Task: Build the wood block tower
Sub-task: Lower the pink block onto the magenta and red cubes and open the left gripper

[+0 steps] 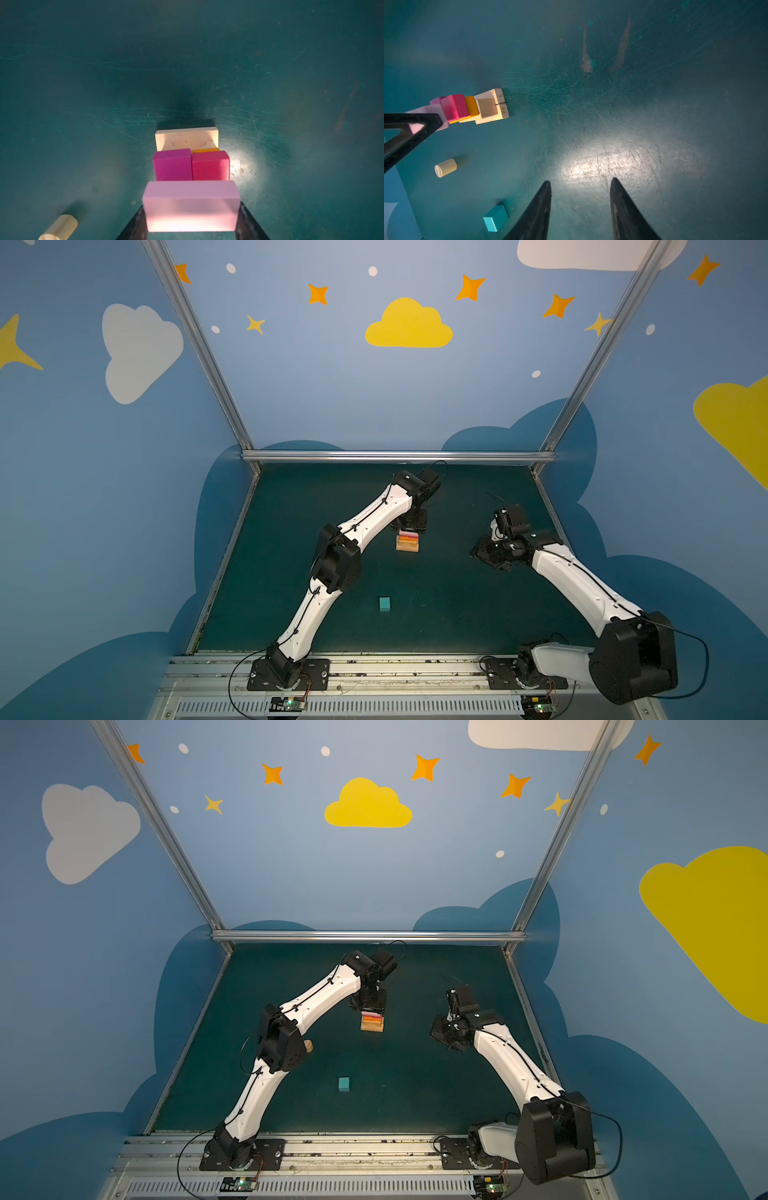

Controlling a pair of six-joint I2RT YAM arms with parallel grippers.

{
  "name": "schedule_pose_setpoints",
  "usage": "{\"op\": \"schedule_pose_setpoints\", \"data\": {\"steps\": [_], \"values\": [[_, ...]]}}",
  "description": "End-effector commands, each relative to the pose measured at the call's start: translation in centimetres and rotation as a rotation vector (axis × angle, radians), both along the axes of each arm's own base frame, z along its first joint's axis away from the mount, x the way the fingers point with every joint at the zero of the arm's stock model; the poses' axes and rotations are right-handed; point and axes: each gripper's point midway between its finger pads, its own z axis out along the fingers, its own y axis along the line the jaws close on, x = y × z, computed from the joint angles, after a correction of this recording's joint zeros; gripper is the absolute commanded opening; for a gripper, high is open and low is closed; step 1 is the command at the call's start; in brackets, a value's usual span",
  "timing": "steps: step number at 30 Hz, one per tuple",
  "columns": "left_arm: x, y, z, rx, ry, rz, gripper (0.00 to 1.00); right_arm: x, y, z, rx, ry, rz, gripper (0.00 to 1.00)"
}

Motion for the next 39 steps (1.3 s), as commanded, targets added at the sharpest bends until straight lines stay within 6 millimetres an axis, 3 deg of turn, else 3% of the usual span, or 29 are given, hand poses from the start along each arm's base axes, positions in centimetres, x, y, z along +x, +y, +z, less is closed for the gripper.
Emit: {"op": "schedule_pose_setpoints", "data": {"steps": [1,39], "values": [[0.4,0.1,0.5,0.016,-0.020,0.011,0.49,-0.5,-0.2,-0.5,0.001,0.021,0.000,0.46],[0.6,-0.3,-0.9,0.018,0.001,0.018,0.54,-0.6,-0.2,-0.7,0.007,0.027,0.000,0.46]]}}
